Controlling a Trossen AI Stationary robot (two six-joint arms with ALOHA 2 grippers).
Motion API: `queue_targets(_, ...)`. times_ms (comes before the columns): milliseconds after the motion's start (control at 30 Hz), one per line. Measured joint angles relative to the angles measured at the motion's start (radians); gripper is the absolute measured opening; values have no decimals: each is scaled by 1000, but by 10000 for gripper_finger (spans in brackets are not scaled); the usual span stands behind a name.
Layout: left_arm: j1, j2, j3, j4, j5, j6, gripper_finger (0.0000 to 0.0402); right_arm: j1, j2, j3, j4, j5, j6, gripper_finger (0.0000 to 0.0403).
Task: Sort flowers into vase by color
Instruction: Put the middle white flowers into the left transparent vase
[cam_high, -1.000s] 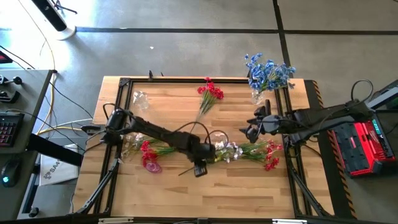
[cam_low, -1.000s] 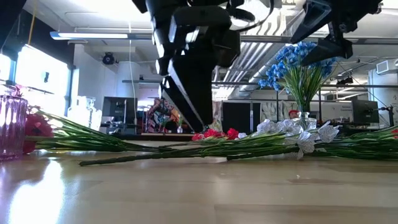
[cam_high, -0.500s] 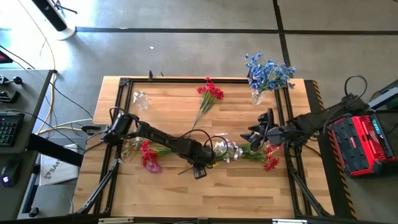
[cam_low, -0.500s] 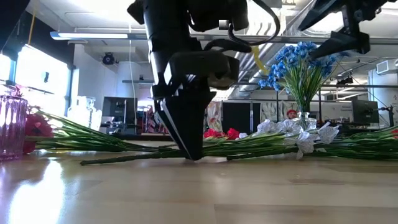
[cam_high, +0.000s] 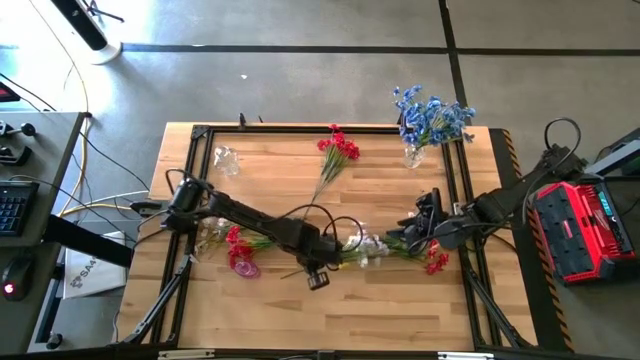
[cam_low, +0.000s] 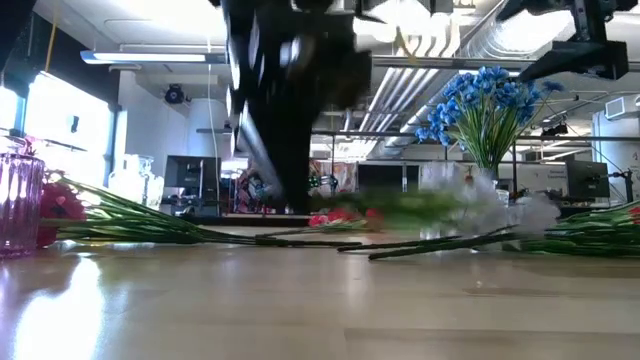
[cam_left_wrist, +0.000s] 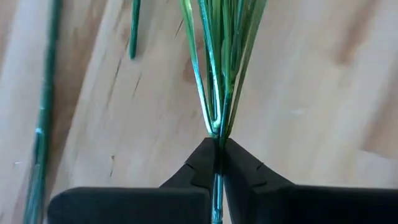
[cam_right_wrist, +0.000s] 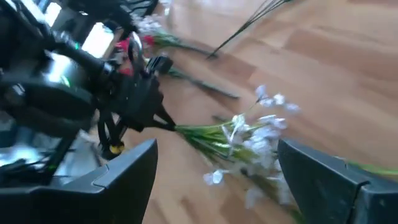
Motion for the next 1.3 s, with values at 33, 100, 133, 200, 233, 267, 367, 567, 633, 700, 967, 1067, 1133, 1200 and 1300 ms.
queue_targets(33,-1,-21,0,1,-5,-1,4,6,6,0,27,0,0,318)
queue_targets(100,-2,-67,0,2,-30,-13,4,15,21,-1,102,3,-22,318)
queue_targets(133,-2,-87,0,0,-50,-15,4,19,26,-1,149,9,-42,318)
queue_targets(200,4,-136,0,1,-91,-18,3,24,32,-1,230,26,-81,318)
queue_targets(233,10,-161,0,-5,-120,-19,2,24,33,-1,275,38,-107,318)
queue_targets(267,17,-185,0,-4,-144,-21,2,24,32,-1,318,49,-138,318)
queue_targets(367,37,-259,0,-16,-216,-26,1,23,25,-1,459,70,-280,318)
queue_targets(567,74,-388,0,-30,-343,-15,1,-16,25,-1,539,40,-421,318)
queue_targets(633,84,-416,0,-25,-377,-8,1,-51,34,-1,542,6,-431,318)
queue_targets(700,94,-435,0,-21,-410,5,1,-88,51,-1,564,-38,-450,318)
queue_targets(967,143,-445,1,124,-355,125,0,-246,138,-1,755,-159,-581,318)
queue_targets(1067,162,-441,0,175,-292,163,0,-285,156,-1,781,-164,-605,318)
queue_targets(1133,174,-441,1,201,-269,181,0,-305,156,-1,786,-163,-618,318)
queue_targets(1200,186,-441,1,198,-251,194,0,-324,153,-1,796,-161,-639,318)
queue_targets(1300,203,-441,1,201,-202,217,0,-352,149,-1,826,-161,-670,311)
